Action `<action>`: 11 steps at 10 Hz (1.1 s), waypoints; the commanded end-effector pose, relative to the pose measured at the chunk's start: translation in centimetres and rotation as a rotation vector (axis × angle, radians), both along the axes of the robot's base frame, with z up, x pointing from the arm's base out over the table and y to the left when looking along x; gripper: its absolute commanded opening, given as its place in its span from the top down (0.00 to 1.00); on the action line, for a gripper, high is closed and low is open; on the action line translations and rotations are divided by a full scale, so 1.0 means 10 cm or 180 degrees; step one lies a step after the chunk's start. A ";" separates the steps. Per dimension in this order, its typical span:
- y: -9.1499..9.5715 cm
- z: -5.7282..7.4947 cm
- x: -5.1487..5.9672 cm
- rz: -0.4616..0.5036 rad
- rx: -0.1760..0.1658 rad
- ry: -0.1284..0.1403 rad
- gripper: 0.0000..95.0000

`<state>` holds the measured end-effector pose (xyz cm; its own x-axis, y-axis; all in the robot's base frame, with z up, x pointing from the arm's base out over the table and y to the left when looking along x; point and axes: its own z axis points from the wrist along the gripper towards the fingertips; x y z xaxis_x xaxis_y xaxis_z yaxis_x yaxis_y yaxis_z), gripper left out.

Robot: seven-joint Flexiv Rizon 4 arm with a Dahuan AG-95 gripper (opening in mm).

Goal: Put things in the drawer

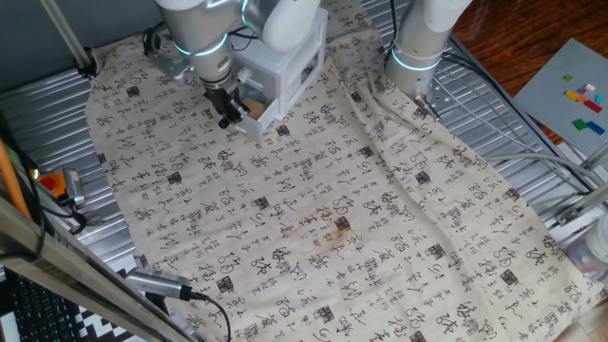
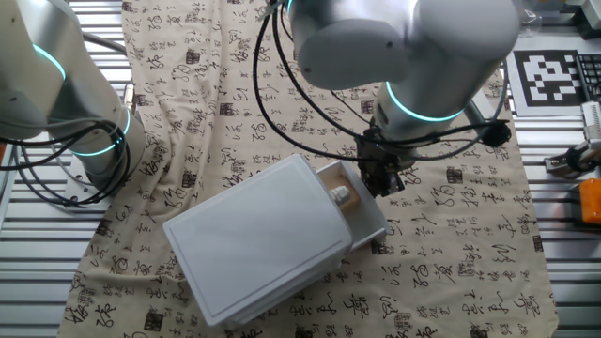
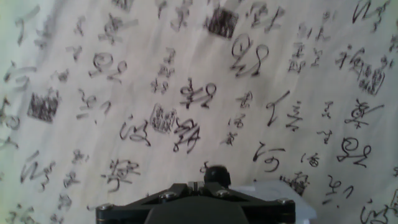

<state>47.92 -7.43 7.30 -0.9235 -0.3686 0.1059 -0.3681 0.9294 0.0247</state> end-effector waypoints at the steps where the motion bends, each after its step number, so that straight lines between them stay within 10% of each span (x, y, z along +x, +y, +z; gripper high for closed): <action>1: -0.02 0.01 -0.05 0.0004 -0.0003 0.0032 1.00; 9: -0.13 0.04 -0.41 0.0083 -0.0070 0.0276 1.00; 11: -0.11 0.09 -0.34 0.0066 -0.0056 0.0256 1.00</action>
